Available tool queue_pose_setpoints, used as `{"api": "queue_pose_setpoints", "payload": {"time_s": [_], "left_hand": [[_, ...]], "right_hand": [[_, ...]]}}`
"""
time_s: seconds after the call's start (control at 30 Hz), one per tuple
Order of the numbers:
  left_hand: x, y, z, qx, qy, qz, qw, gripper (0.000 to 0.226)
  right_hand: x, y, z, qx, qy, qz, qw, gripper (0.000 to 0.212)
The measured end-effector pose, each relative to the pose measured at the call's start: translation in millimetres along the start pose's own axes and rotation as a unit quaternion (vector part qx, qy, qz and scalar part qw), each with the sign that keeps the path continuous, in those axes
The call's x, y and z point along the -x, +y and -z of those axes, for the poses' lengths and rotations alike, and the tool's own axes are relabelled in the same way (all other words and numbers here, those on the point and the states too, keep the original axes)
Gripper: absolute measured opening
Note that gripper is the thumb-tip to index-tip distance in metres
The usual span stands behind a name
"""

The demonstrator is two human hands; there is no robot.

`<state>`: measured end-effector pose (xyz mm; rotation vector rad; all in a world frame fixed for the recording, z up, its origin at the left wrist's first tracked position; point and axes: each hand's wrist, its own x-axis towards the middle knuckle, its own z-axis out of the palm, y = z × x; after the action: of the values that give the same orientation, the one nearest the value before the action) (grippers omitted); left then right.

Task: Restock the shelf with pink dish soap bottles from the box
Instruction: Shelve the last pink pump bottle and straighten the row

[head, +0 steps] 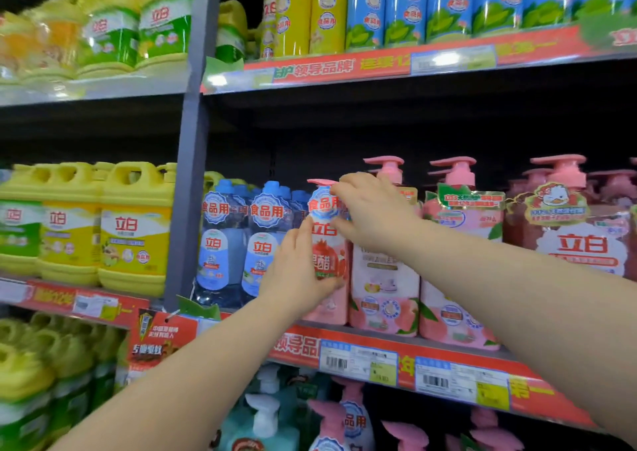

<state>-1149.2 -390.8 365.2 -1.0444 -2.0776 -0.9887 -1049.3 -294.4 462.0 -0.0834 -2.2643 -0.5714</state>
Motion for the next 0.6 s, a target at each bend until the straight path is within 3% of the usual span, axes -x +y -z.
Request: {"api": "queue_pose_setpoints", "payload": {"time_s": [0.17,0.3,0.6], "left_hand": [[-2,-1,4,-0.016,-0.020,-0.008,1.000,0.114],[-2,-1,5,-0.054,-0.033,-0.007,0.998,0.115],[-1,-4,1,-0.053,-0.026,-0.022,0.998,0.111]], "right_hand": [[-34,-7,-8,0.011,-0.033,-0.045,0.998,0.060],[-44,-5,-11,-0.001,-0.080,-0.086,0.993,0.056],[-48,-6,-13,0.017,-0.058,-0.093,0.994,0.052]]}}
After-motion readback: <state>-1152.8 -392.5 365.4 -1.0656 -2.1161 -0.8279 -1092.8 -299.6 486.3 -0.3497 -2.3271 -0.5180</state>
